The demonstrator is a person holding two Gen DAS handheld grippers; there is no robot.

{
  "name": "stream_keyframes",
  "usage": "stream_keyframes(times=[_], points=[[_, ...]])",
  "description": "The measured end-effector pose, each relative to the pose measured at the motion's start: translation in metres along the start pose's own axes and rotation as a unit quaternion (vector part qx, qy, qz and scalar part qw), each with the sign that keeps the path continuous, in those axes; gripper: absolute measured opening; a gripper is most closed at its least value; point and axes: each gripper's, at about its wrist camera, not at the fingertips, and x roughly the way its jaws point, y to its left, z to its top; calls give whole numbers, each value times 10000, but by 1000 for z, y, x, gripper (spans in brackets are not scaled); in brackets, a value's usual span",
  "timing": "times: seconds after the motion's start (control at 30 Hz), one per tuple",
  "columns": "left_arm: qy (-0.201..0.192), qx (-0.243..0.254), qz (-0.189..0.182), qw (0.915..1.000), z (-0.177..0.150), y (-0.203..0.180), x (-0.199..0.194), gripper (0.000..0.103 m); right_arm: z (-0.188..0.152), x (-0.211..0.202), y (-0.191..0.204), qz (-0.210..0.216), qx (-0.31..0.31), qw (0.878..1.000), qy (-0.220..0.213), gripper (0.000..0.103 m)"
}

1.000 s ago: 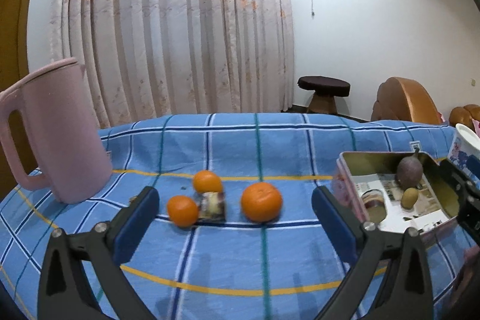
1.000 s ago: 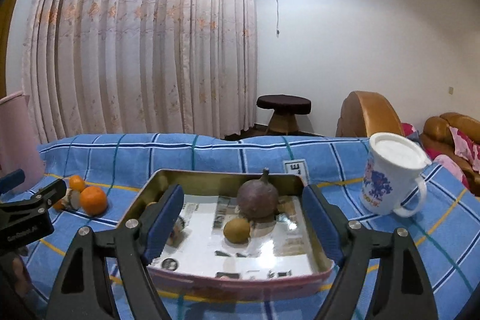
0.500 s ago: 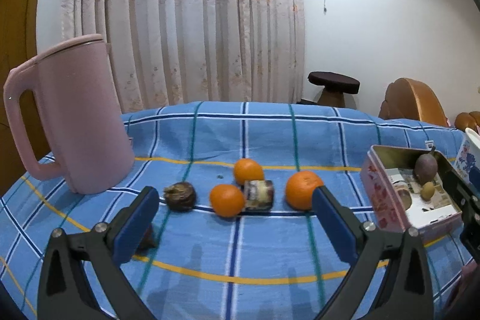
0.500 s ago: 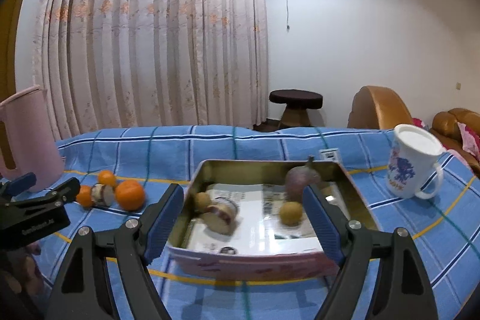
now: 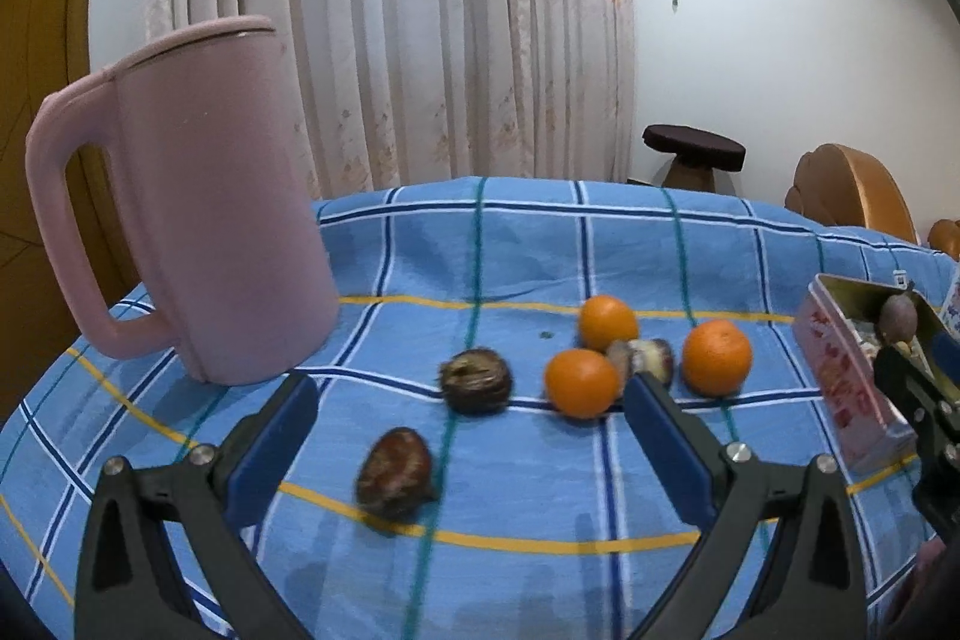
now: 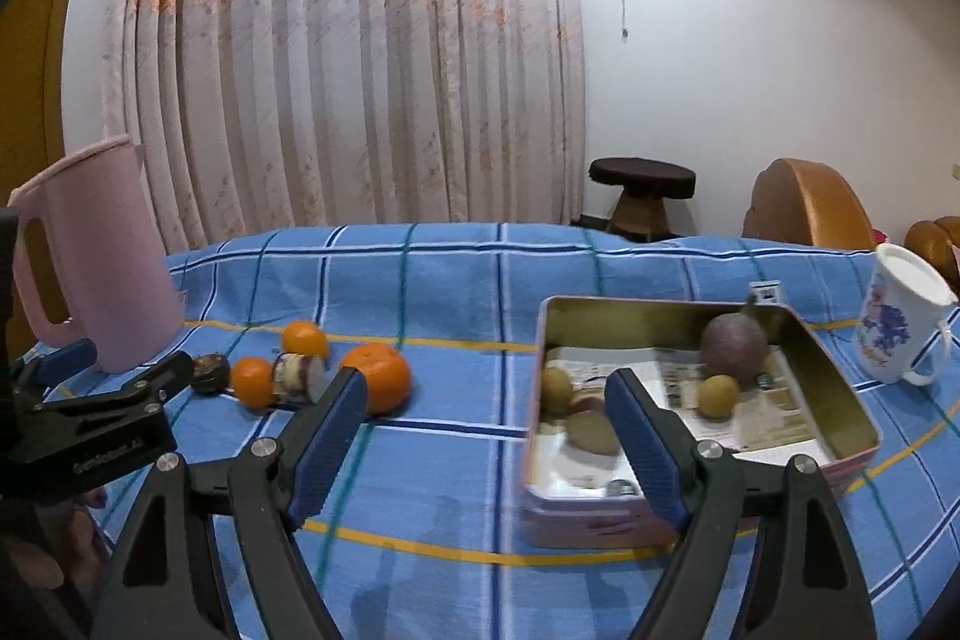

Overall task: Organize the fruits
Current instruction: 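Grasp the large orange with the right tool while the left tool grasps the brown chestnut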

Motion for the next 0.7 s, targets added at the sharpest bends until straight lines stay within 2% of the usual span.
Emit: stream_keyframes(times=[0.3, 0.7], points=[[273, -81, -69, 9996, -1, 32, 10, 103, 4, 24, 30, -135, -38, 9993, 333, 83], [579, -116, -123, 9982, -3, 52, 22, 103, 6, 41, 56, -308, -219, 9978, 547, 83]])
